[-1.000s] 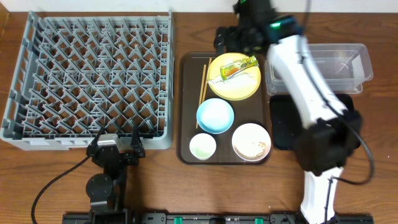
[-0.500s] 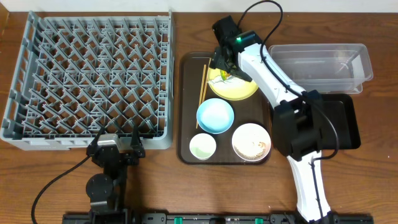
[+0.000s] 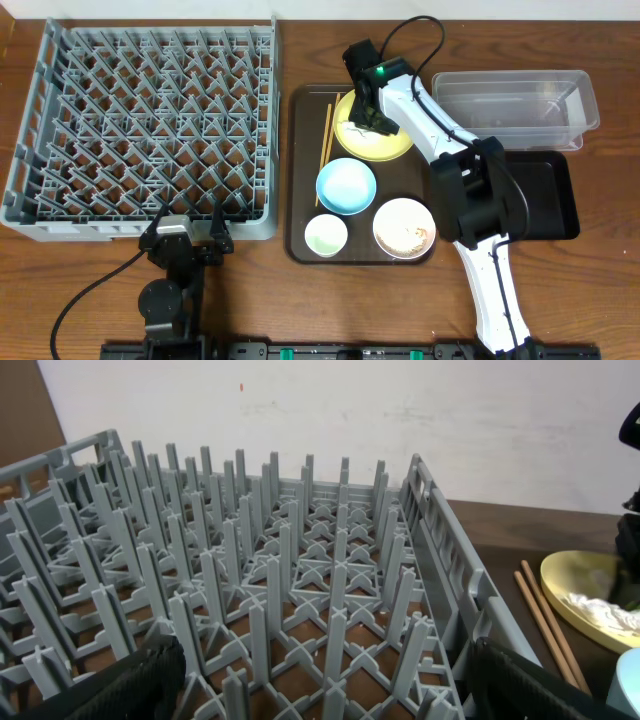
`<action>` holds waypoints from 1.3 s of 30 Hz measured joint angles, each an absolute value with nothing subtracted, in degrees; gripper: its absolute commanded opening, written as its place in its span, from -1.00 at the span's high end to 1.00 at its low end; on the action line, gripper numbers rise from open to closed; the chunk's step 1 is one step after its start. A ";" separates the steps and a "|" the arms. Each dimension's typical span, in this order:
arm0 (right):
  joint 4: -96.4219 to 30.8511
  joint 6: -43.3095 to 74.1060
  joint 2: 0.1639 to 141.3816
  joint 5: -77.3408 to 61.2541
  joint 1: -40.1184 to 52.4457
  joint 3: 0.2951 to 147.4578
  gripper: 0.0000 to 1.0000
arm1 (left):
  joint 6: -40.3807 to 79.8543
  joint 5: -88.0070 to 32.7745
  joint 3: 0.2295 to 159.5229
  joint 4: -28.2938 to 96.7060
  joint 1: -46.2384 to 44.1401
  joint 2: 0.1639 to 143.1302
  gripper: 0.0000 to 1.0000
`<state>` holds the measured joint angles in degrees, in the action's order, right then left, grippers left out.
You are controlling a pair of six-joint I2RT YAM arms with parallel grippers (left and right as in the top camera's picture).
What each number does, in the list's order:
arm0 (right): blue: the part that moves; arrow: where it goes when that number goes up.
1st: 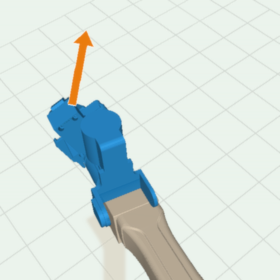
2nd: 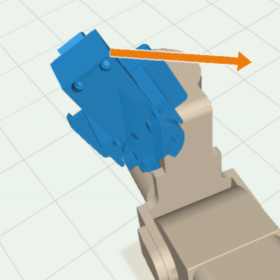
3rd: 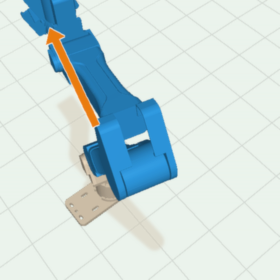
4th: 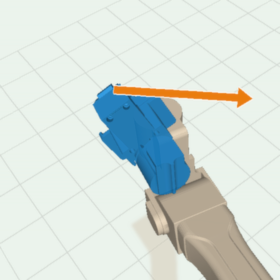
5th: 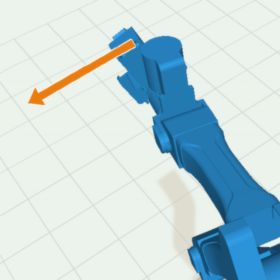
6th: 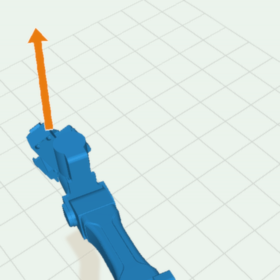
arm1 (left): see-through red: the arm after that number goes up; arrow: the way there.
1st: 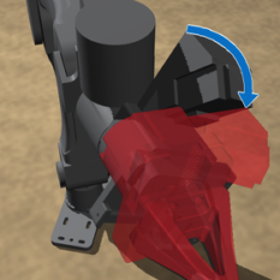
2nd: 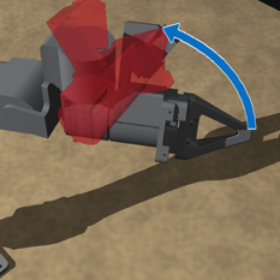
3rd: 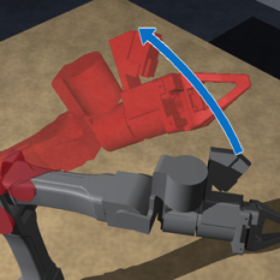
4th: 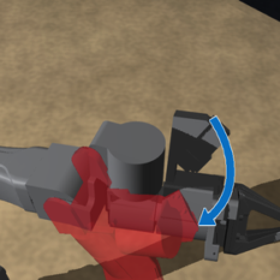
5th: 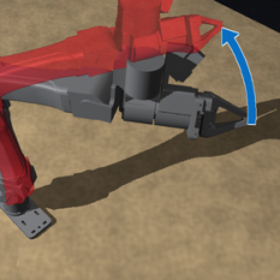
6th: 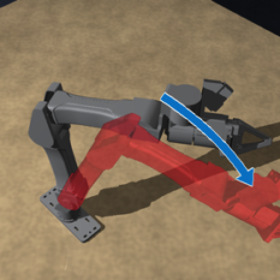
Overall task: Sort waste into correct bins and load items into the dishwasher
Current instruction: 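Grasp the snack wrapper and tissue on the yellow plate with right gripper, then carry the wrapper to the clear plastic bin and release it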
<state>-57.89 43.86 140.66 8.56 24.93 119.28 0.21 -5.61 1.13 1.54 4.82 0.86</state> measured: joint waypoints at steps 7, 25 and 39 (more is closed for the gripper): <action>-59.81 37.28 140.46 6.85 24.40 120.05 0.98 | 0.21 -5.61 1.13 1.54 4.82 0.86 -0.82; -63.94 35.18 113.80 5.85 -1.13 124.05 0.97 | 0.21 -5.61 1.13 1.54 4.82 0.86 -0.82; -55.59 65.56 118.67 5.82 -6.90 102.56 0.97 | 0.21 -5.61 1.13 1.54 4.84 0.86 -0.82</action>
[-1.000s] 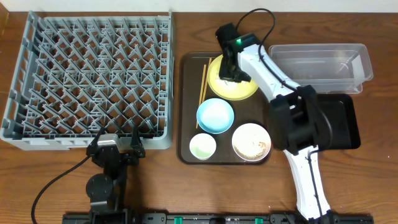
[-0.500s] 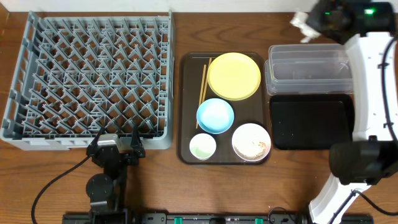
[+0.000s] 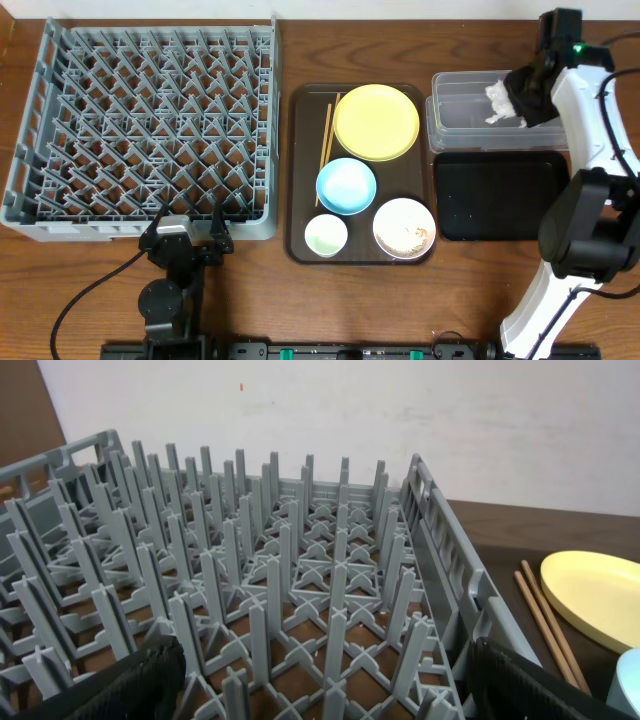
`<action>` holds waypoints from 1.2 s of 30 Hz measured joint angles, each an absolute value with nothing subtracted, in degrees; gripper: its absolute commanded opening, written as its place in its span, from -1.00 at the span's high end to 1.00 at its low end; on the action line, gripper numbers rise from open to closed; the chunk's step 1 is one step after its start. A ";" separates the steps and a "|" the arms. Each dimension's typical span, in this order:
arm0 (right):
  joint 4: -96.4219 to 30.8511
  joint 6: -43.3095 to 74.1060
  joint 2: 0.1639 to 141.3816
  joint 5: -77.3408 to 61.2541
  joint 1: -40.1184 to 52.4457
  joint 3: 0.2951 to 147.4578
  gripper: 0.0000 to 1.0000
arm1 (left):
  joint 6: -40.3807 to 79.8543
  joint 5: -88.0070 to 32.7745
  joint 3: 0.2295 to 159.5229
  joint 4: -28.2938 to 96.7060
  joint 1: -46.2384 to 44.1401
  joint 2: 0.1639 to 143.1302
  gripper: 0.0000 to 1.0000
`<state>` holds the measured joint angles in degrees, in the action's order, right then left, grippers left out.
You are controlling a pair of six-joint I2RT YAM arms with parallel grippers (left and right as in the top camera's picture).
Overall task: Sort waste into correct bins and load items into the dishwasher
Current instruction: 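Carry the wrapper to the clear plastic bin and release it, then grasp the white dish with food scraps using the right gripper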
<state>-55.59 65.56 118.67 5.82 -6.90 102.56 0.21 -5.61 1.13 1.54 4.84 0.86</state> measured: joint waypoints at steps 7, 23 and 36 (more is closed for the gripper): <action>-52.66 76.40 118.67 5.82 -6.90 96.84 0.30 | 0.21 -5.61 1.13 1.54 4.82 0.86 -0.82; -36.01 53.28 113.27 -4.47 -6.90 97.01 -0.68 | 0.21 -5.61 1.13 1.54 4.84 0.86 -0.81; -50.98 18.04 92.27 -18.06 8.36 99.46 -0.83 | 0.21 -5.63 1.13 1.54 4.82 0.86 -0.81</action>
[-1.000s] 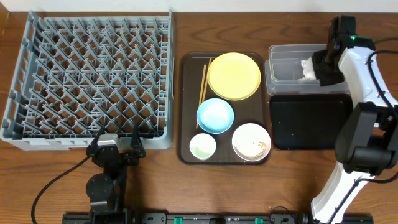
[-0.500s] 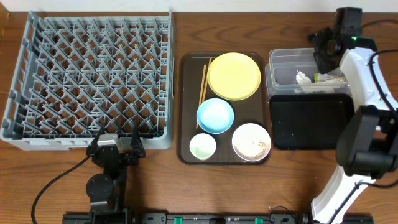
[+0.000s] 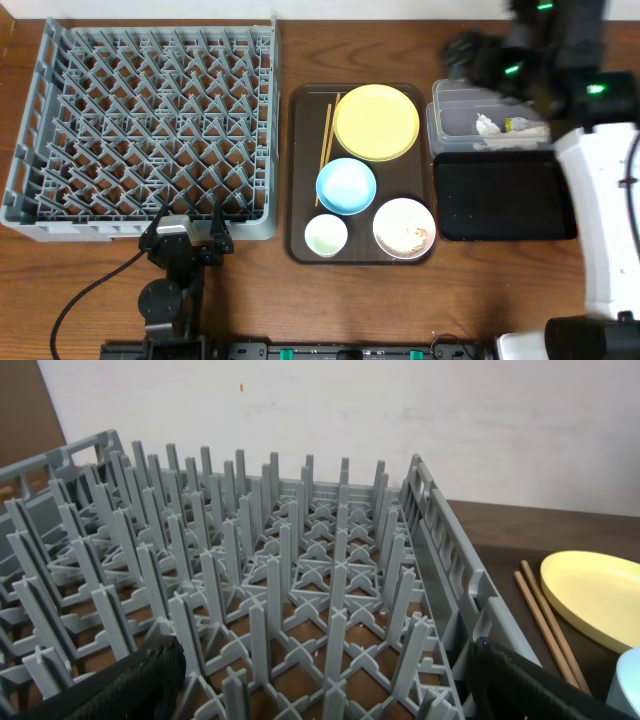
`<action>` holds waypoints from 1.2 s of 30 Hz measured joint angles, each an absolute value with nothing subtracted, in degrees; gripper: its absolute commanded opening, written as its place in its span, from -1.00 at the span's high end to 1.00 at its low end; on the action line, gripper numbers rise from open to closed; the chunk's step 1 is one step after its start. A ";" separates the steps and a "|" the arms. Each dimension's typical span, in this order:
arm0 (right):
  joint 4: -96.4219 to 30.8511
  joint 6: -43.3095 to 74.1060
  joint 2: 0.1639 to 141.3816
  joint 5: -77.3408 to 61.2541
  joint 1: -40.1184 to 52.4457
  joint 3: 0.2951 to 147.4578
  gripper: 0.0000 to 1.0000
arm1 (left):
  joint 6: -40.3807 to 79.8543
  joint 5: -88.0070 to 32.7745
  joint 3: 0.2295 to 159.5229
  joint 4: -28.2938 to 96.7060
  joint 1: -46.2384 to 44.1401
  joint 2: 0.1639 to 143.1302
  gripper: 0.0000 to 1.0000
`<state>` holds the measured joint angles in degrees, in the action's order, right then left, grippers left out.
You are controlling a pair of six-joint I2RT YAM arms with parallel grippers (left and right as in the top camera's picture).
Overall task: Sort waste into correct bins and load items into the dishwasher
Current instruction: 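Grasp the white dish with food scraps using the right gripper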
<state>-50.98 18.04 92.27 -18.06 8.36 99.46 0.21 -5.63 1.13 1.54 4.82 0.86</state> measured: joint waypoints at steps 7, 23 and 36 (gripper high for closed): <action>-61.67 13.52 99.46 -16.49 21.28 96.12 -0.42 | 0.21 -5.61 1.13 1.54 4.82 0.86 -0.82; -72.14 11.55 102.30 -7.64 35.46 77.32 -0.17 | 0.21 -5.61 1.13 1.52 4.84 0.86 -0.82; -54.68 11.97 101.91 1.15 41.21 62.39 0.66 | 0.21 -5.61 1.13 1.54 4.84 0.86 -0.82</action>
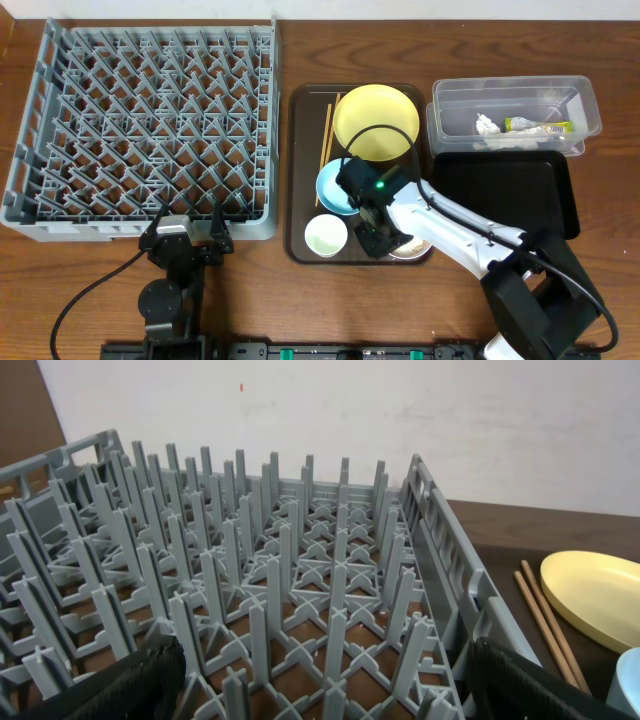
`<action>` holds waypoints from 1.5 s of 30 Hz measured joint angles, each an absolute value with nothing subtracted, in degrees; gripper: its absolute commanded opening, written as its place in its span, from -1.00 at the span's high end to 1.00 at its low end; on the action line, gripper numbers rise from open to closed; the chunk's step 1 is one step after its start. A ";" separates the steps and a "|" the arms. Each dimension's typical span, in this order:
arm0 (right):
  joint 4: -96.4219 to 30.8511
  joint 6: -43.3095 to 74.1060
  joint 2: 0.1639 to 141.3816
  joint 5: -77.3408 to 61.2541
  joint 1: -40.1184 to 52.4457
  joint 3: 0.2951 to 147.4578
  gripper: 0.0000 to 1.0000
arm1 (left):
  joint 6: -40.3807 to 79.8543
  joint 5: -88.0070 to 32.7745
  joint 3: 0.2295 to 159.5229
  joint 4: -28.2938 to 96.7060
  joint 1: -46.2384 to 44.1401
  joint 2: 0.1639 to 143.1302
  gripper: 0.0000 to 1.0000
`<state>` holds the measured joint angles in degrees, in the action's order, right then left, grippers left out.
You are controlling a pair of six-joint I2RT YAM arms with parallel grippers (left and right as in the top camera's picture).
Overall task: Sort waste into correct bins and load items into the dishwasher
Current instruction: 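Grasp the white dish with food scraps using the right gripper, then tip the white dish over the black tray to dump scraps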
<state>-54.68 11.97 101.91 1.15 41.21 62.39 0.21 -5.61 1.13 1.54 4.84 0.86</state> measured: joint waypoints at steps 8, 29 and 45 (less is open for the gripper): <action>-52.01 9.98 101.43 2.76 41.21 59.88 0.97 | 0.21 -5.61 1.13 1.54 4.82 0.86 -0.81; -61.49 8.78 87.13 -0.30 35.68 69.49 0.98 | 0.21 -5.61 1.13 1.54 4.82 0.86 -0.81; -49.63 -6.13 78.56 -33.34 -9.08 57.32 0.98 | 0.21 -5.61 1.13 1.54 4.82 0.86 -0.81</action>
